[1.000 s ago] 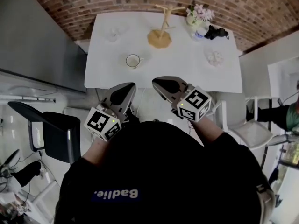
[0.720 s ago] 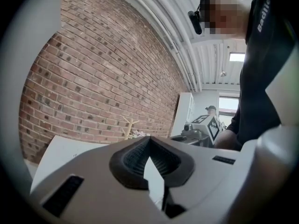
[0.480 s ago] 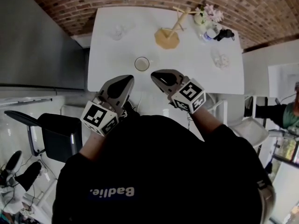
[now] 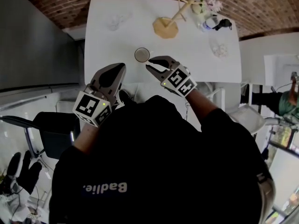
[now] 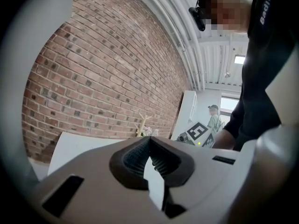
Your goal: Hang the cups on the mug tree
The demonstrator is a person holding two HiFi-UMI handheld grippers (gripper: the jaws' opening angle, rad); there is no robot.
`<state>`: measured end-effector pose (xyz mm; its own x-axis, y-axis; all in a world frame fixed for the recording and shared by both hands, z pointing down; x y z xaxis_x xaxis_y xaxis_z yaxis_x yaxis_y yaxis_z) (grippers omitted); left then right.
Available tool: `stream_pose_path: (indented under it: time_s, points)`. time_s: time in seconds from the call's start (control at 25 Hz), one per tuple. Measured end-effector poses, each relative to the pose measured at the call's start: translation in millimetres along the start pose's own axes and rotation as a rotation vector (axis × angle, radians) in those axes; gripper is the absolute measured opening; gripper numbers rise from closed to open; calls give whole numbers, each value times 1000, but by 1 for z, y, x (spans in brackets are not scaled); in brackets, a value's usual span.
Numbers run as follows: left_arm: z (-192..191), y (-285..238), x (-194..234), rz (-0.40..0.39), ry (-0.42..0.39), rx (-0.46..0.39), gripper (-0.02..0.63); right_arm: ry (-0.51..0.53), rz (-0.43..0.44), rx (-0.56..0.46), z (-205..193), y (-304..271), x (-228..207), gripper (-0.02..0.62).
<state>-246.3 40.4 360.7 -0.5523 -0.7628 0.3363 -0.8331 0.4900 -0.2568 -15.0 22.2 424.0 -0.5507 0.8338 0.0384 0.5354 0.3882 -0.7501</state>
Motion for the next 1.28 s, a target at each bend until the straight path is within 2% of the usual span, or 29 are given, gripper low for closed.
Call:
stream_pose_path:
  time_s: [0.16,0.44,0.68,0.88,1.12,1.28]
  points:
    - [-2,0,2,4,5,15,-2,98,6,101,-9,-25,0,101]
    - [-12,3,7,29,18,23,-2,420,2,341,-17,-73,-4,129]
    - [-14,15,15,81,24,28,-2,638,53,481,-25,-108,-6,135]
    - [-16,17,19,104,32,33,-2,746,82,549,-23,-127,-4,135]
    - [-14,16,22,114,38,30,-2,821,114,626,-30,-145,-5,133]
    - [-18,16,23,130,37,22,-2,868,125,648,-35,-146,-3,98]
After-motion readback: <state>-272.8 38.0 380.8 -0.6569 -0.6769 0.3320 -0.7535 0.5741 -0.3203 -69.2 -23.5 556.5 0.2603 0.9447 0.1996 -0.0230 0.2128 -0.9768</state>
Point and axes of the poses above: the fingertips, and each gripper's own axes: y backward along the fingers, x to its left, z out of its top, the point moved 10 cm from there along y, backward along the fingers, and after that the axes turned 10 degrees about x, right-handed, at the moved point
